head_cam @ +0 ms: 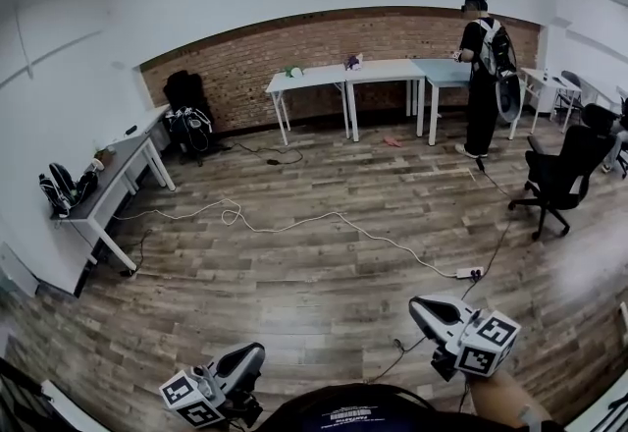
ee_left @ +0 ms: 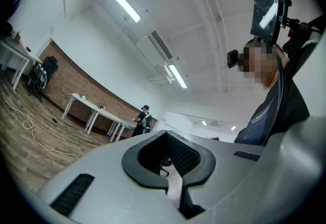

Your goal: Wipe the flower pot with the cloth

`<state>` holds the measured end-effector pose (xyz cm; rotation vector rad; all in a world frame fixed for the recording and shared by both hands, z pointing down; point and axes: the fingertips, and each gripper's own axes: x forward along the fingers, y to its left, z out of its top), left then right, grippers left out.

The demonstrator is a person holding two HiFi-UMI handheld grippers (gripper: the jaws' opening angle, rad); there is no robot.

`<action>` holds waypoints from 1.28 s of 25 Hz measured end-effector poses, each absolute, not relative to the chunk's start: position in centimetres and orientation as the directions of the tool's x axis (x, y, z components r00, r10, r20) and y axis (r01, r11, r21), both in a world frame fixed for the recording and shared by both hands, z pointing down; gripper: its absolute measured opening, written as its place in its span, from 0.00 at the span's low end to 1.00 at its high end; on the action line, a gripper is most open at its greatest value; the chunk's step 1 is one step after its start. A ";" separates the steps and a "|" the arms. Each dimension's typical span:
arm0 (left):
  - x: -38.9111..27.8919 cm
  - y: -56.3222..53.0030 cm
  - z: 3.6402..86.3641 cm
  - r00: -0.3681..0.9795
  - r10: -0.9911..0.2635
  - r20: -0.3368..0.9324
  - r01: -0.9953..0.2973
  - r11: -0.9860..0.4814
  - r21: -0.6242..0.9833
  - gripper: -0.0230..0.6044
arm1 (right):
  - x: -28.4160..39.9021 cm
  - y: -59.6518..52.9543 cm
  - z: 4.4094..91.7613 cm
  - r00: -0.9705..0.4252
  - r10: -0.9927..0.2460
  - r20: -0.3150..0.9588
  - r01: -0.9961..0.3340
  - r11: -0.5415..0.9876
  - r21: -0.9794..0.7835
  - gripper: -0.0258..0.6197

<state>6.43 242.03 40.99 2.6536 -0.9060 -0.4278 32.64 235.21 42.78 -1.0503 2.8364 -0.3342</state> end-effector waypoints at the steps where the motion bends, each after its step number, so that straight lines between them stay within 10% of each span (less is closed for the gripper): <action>1: 5.9 241.5 41.2 0.752 -0.634 -0.181 -0.541 -0.751 0.379 0.03 | 31.9 234.7 43.0 -0.765 -0.644 -0.010 -0.623 0.745 -0.238 0.04; 20: -18.2 215.9 40.8 0.811 -0.547 -0.210 -0.457 -0.815 0.357 0.03 | 9.2 212.3 40.5 -0.690 -0.724 0.006 -0.711 0.677 -0.190 0.04; 32: -15.2 200.0 42.6 0.787 -0.590 -0.180 -0.501 -0.782 0.371 0.03 | 12.5 195.3 42.4 -0.716 -0.698 0.018 -0.685 0.698 -0.211 0.04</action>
